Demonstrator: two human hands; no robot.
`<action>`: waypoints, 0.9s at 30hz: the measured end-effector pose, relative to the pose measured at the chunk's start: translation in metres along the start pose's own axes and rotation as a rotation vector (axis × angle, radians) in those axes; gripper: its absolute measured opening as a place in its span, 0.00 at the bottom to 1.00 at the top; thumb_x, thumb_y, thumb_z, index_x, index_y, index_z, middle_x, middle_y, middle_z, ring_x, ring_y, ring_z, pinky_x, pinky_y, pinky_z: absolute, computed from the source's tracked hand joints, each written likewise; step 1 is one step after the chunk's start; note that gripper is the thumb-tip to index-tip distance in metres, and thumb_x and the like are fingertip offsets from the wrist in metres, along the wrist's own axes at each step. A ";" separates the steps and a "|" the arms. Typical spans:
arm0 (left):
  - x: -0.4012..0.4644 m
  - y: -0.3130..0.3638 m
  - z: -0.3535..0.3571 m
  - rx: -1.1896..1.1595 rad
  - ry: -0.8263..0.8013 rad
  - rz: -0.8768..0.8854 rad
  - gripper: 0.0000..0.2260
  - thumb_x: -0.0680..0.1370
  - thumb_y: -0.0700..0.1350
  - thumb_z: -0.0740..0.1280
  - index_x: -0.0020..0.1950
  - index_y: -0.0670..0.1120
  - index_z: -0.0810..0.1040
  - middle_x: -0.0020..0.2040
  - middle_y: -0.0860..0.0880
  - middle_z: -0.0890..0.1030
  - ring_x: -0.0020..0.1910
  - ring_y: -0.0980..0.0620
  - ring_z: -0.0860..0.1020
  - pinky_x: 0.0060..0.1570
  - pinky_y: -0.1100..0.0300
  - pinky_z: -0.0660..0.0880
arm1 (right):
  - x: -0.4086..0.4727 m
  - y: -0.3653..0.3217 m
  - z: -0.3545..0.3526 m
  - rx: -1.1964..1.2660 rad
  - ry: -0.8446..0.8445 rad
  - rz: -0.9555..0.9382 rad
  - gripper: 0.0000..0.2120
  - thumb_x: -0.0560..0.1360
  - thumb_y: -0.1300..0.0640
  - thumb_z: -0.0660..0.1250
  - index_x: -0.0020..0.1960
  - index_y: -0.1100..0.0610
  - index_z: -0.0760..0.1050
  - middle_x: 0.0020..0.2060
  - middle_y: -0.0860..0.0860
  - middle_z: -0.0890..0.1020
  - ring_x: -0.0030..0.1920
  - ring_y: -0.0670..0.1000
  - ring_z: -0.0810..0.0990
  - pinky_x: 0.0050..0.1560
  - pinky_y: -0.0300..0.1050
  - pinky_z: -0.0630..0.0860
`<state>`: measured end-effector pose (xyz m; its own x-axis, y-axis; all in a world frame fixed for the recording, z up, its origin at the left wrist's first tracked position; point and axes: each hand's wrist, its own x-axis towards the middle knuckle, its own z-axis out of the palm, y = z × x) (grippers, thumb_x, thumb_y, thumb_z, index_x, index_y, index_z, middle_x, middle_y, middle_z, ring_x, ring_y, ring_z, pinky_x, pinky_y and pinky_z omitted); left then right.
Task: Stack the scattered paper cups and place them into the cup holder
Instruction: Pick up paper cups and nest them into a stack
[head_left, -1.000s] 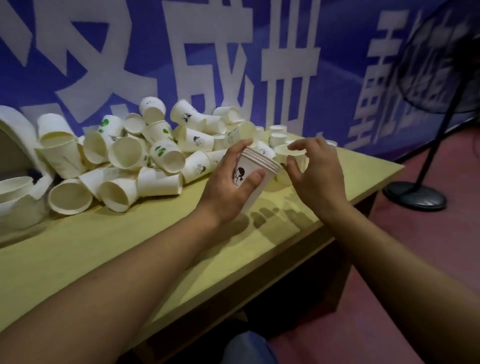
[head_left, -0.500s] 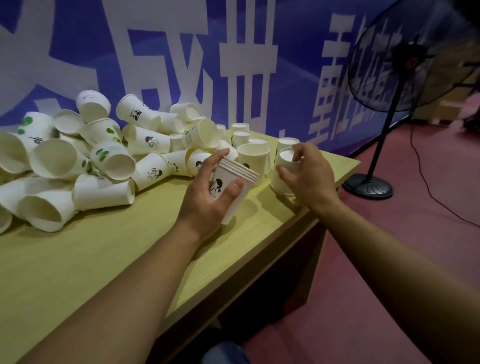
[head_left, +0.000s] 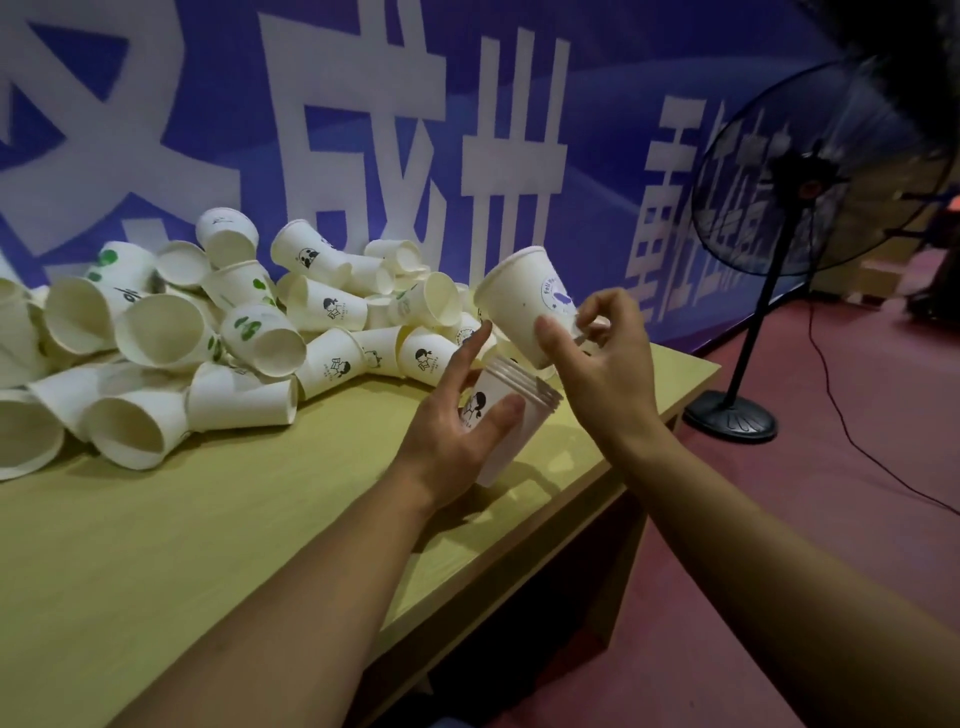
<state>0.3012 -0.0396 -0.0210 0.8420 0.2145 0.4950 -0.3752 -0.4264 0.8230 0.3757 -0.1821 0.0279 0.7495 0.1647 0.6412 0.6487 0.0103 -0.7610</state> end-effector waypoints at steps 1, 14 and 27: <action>0.000 0.001 0.000 -0.005 -0.002 -0.004 0.36 0.74 0.60 0.67 0.79 0.65 0.56 0.60 0.63 0.75 0.56 0.75 0.73 0.47 0.73 0.75 | -0.001 -0.002 0.003 0.024 -0.013 0.011 0.14 0.75 0.54 0.72 0.49 0.48 0.66 0.56 0.55 0.73 0.57 0.55 0.78 0.37 0.38 0.80; 0.001 0.003 -0.002 -0.008 0.107 0.055 0.34 0.75 0.64 0.62 0.76 0.72 0.48 0.70 0.64 0.67 0.64 0.62 0.72 0.59 0.56 0.76 | -0.005 0.010 0.010 -0.054 -0.274 0.056 0.15 0.81 0.48 0.63 0.67 0.45 0.73 0.66 0.48 0.73 0.61 0.50 0.77 0.55 0.49 0.81; 0.009 -0.012 -0.015 -0.051 0.377 -0.056 0.25 0.76 0.57 0.62 0.72 0.58 0.63 0.62 0.51 0.75 0.54 0.51 0.79 0.51 0.53 0.79 | 0.029 0.073 0.037 -0.287 -0.001 0.310 0.34 0.73 0.52 0.75 0.74 0.47 0.63 0.72 0.51 0.69 0.71 0.55 0.67 0.70 0.60 0.70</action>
<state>0.3075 -0.0191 -0.0220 0.6637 0.5485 0.5085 -0.3589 -0.3629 0.8599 0.4395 -0.1403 -0.0126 0.9151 0.1178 0.3856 0.4026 -0.3148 -0.8595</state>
